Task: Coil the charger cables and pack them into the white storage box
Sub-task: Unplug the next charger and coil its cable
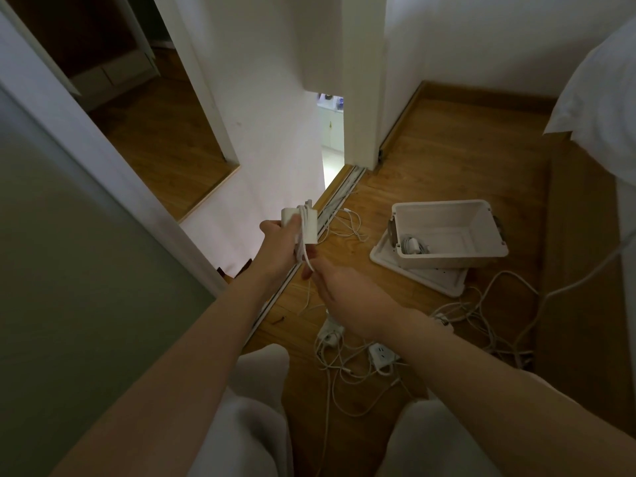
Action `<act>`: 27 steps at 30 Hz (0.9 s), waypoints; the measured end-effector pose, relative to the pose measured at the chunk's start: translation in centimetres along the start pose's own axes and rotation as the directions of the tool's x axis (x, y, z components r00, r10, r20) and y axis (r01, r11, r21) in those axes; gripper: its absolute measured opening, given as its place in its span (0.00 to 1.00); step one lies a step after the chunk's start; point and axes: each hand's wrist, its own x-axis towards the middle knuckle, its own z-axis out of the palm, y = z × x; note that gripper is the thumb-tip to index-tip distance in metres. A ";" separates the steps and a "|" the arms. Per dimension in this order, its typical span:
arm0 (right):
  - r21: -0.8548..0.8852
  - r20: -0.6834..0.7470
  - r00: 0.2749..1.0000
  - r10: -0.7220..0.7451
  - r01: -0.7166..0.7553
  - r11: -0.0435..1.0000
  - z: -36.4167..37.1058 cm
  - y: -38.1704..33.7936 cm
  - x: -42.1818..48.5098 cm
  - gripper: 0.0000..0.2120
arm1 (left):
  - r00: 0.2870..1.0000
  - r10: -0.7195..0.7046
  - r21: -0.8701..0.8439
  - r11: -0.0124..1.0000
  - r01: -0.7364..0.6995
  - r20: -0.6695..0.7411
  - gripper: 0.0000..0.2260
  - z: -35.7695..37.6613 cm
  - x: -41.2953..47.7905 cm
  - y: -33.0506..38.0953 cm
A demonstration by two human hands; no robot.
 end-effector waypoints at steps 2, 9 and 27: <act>0.047 0.050 0.998 -0.025 0.022 0.999 0.2 0.0 0.0 0.11 | 0.997 -0.012 -0.203 0.979 0.027 0.075 0.13 0.3 -0.4 0.6; 0.059 0.143 0.989 0.037 -0.046 0.997 -0.1 2.0 0.4 0.13 | 0.897 0.063 -0.550 0.808 0.211 0.437 0.13 -0.9 -1.2 1.1; -0.211 -0.186 0.966 0.179 -0.217 0.953 -4.6 5.5 0.0 0.15 | 0.864 0.021 0.569 0.744 -0.349 0.503 0.07 -2.8 0.1 -0.9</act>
